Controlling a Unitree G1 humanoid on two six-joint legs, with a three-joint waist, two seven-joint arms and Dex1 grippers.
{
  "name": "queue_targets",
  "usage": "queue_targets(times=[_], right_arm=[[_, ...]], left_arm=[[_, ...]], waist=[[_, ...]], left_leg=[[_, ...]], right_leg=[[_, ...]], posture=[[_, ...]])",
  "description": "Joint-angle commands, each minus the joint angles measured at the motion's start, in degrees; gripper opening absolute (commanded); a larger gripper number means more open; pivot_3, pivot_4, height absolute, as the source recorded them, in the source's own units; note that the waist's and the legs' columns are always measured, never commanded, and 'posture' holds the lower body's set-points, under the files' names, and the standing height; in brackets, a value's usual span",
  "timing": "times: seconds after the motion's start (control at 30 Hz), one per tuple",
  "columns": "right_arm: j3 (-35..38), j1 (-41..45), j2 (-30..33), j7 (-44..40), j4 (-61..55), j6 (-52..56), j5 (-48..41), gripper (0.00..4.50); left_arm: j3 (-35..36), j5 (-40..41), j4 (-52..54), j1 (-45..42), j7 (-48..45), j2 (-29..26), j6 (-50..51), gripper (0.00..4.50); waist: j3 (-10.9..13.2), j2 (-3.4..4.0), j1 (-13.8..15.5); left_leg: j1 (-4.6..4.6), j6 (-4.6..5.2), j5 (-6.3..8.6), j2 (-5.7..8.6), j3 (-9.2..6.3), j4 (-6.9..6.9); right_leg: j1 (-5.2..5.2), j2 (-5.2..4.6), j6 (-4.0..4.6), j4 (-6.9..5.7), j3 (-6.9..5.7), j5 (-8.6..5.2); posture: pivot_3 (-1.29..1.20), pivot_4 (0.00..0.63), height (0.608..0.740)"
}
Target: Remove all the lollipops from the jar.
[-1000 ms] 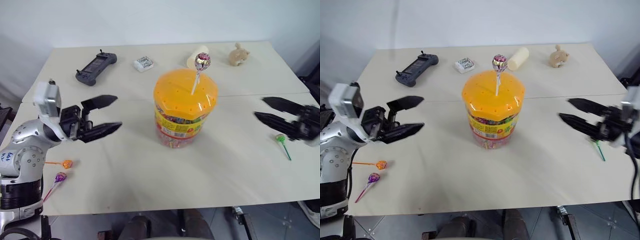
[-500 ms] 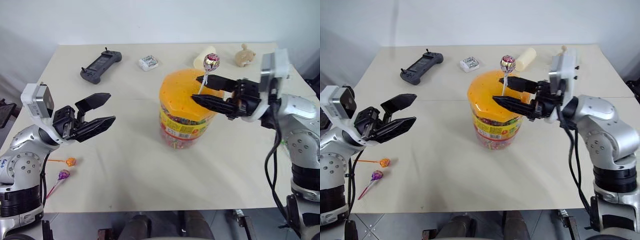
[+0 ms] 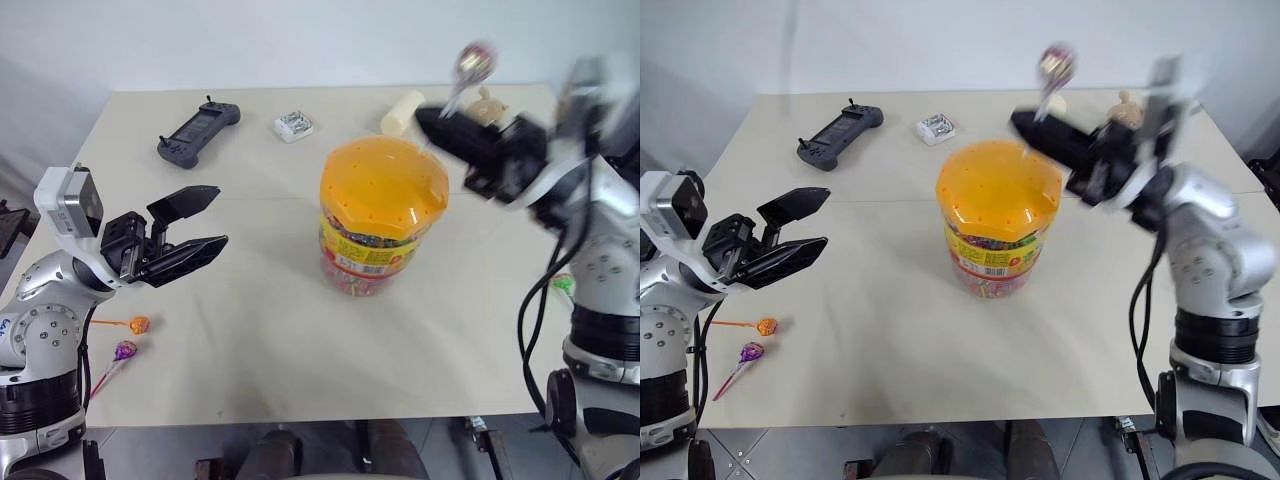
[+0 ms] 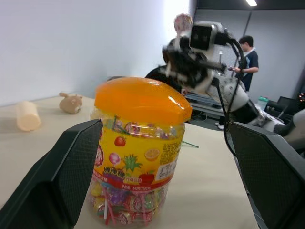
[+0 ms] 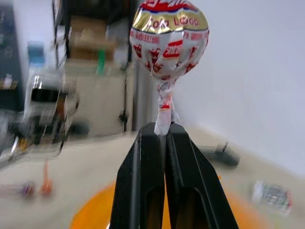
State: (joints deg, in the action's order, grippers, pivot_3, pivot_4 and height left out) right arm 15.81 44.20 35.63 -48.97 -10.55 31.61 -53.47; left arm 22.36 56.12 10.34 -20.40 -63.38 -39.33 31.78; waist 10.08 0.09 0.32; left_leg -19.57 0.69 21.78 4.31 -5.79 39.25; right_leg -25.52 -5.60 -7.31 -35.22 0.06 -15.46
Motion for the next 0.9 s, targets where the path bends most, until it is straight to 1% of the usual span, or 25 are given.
queue_targets(times=[0.03,0.07,0.13,0.2,0.27,0.3,0.33,0.37,0.47,0.57,0.63,0.73,0.83,0.9], right_arm=[[9.46,0.46,5.93,3.74,3.27,3.45,-4.06,0.05],[11.00,-0.40,8.55,3.91,5.23,4.00,-2.85,0.05],[11.74,-4.94,16.05,1.93,10.12,4.01,3.55,0.05],[10.14,-12.43,23.38,-2.48,14.39,-0.99,12.58,0.05],[9.88,-20.83,28.18,-3.62,19.01,-4.92,20.12,0.05],[10.18,-23.41,29.12,-3.41,20.38,-5.51,21.95,0.05],[10.33,-26.30,29.80,-1.99,21.77,-5.69,24.26,0.05],[10.22,-28.72,29.97,-1.23,23.30,-8.06,27.06,0.05],[7.97,-34.66,29.77,-1.46,29.10,-21.39,36.00,0.05],[6.26,-38.48,27.99,-3.70,31.59,-24.98,38.13,0.05],[5.21,-39.35,26.65,-4.06,34.08,-27.04,39.14,0.05],[4.70,-39.68,25.61,-4.93,35.76,-26.10,39.23,0.05],[6.05,-41.19,24.86,-7.37,34.56,-26.03,37.60,0.75],[7.26,-42.08,24.82,-8.33,34.00,-26.28,36.77,1.36]], left_arm=[[-2.57,-4.20,0.48,-0.53,-4.17,-2.60,-3.02,4.50],[-3.44,-5.47,0.34,-0.37,-5.12,-2.98,-3.84,4.50],[-4.77,-7.71,0.07,-0.30,-6.33,-2.93,-6.07,4.50],[-5.93,-9.17,0.09,-0.14,-7.34,-2.78,-7.35,4.50],[-7.12,-9.90,0.40,0.11,-8.08,-2.46,-7.91,4.50],[-7.56,-10.12,0.47,0.19,-8.35,-2.37,-8.07,4.50],[-8.03,-10.37,0.54,0.15,-8.27,-2.11,-8.29,4.50],[-8.40,-10.44,0.68,0.14,-8.24,-2.00,-8.26,4.50],[-9.39,-11.09,0.65,0.05,-8.27,-1.84,-8.64,4.50],[-9.91,-10.69,0.81,-0.23,-8.37,-2.10,-7.82,4.50],[-10.29,-10.85,0.62,-0.50,-8.88,-2.30,-7.82,4.50],[-10.77,-11.33,0.36,-0.80,-9.56,-2.70,-8.03,4.50],[-10.68,-11.10,0.43,-1.21,-10.21,-3.58,-7.39,4.50],[-10.33,-10.72,0.51,-1.07,-10.54,-4.08,-7.01,4.50]], waist=[[0.00,0.00,0.11],[0.00,0.00,0.13],[0.00,0.00,0.49],[0.00,0.00,0.91],[0.00,0.00,0.95],[-0.01,0.01,1.02],[-0.01,0.01,0.95],[0.00,0.02,0.90],[-0.01,0.05,0.38],[-0.01,0.06,-0.26],[-0.02,0.06,-0.60],[-0.02,0.07,-0.50],[-0.03,0.09,-0.39],[-0.03,0.09,-0.27]], left_leg=[[-0.03,0.00,0.00,0.00,-0.05,0.00],[-0.04,0.01,0.01,0.00,-0.06,-0.02],[-0.09,0.04,0.01,0.06,-0.05,-0.05],[-0.14,0.09,0.04,0.06,-0.01,-0.08],[-0.18,0.10,0.05,0.03,0.04,-0.09],[-0.21,0.11,0.05,0.05,0.08,-0.10],[-0.19,0.11,0.05,0.05,0.09,-0.09],[-0.21,0.11,0.04,0.04,0.13,-0.04],[-0.08,0.12,0.03,0.04,0.36,-0.01],[0.22,0.08,0.00,-0.03,0.56,-0.04],[0.30,0.07,-0.01,-0.06,0.60,-0.06],[0.31,0.06,0.00,-0.08,0.63,-0.07],[0.29,0.07,0.00,-0.06,0.61,-0.07],[0.29,0.07,0.00,-0.04,0.60,-0.07]], right_leg=[[0.00,-0.01,0.00,0.03,0.00,0.00],[0.02,-0.01,0.00,0.07,0.00,0.00],[0.01,-0.04,0.00,0.14,-0.02,0.00],[-0.01,-0.04,0.00,0.21,-0.03,0.00],[-0.04,-0.02,0.00,0.25,-0.09,0.00],[-0.08,-0.03,0.00,0.23,-0.07,0.00],[-0.08,-0.04,0.00,0.21,-0.07,0.00],[-0.09,-0.03,-0.02,0.18,-0.04,0.01],[-0.10,-0.02,-0.06,0.20,0.16,0.03],[0.04,0.03,-0.07,0.13,0.24,0.04],[0.04,0.04,-0.07,0.08,0.27,0.04],[0.03,0.05,-0.07,0.09,0.29,0.04],[0.02,0.03,-0.07,0.13,0.28,0.04],[0.03,0.01,-0.07,0.14,0.28,0.04]], posture=[[0.00,0.150,0.740],[0.00,0.150,0.740],[0.00,0.150,0.740],[0.00,0.150,0.740],[0.00,0.150,0.740],[0.00,0.150,0.740],[0.00,0.150,0.740],[0.00,0.150,0.740],[0.00,0.150,0.740],[0.00,0.150,0.740],[0.00,0.150,0.740],[0.00,0.150,0.740],[0.00,0.150,0.740],[0.00,0.150,0.740]])
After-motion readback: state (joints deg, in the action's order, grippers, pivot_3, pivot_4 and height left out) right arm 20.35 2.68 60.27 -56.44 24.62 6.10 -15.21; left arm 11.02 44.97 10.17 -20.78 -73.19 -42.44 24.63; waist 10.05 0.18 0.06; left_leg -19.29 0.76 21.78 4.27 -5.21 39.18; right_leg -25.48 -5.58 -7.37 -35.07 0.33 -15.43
